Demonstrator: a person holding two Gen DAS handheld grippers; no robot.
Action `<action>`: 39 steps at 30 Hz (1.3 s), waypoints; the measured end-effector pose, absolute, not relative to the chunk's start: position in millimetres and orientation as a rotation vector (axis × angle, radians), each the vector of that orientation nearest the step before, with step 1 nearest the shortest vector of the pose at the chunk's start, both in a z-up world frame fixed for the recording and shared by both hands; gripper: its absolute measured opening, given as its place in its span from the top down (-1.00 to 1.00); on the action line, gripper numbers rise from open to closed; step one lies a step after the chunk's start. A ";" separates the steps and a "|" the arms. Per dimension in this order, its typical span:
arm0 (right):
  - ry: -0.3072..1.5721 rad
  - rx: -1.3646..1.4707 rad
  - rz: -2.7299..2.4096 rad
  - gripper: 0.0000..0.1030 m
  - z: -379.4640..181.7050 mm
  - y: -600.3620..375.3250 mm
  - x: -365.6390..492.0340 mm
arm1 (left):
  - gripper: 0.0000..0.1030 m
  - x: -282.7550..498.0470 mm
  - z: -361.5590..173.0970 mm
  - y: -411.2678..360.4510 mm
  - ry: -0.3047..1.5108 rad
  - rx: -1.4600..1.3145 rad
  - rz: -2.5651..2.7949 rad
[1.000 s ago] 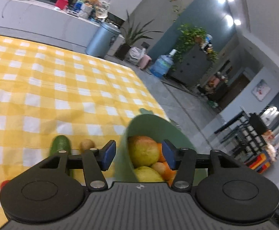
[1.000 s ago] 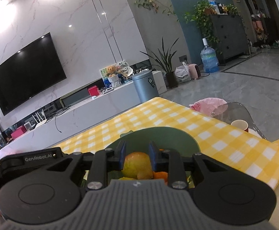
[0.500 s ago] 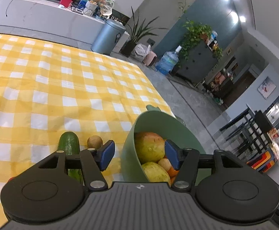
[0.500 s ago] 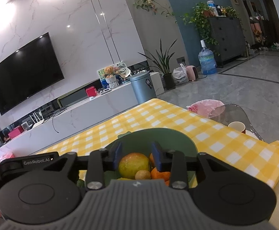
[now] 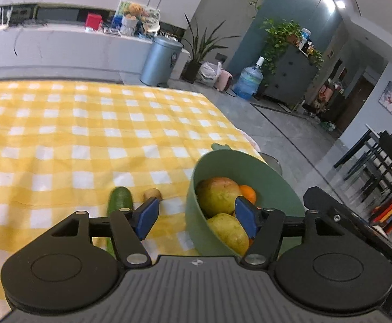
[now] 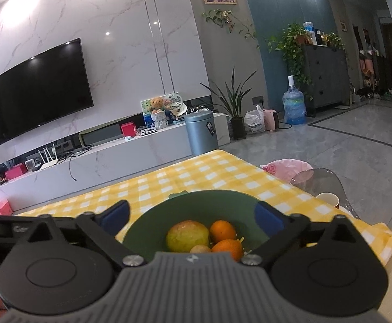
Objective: Organize fruits
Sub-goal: 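Open the left tool over the colander while the right tool releases its kiwi, then move both tools back toward the cucumber and remaining kiwis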
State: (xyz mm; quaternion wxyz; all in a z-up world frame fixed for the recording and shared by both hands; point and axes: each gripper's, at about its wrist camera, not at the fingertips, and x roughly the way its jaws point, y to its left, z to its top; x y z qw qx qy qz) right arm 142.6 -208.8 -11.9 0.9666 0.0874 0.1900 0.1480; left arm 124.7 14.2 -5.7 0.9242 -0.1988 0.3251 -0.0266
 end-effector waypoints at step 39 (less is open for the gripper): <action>0.512 0.237 0.496 -0.59 24.0 -119.3 96.1 | -0.50 23.1 18.7 154.7 0.746 -0.501 0.332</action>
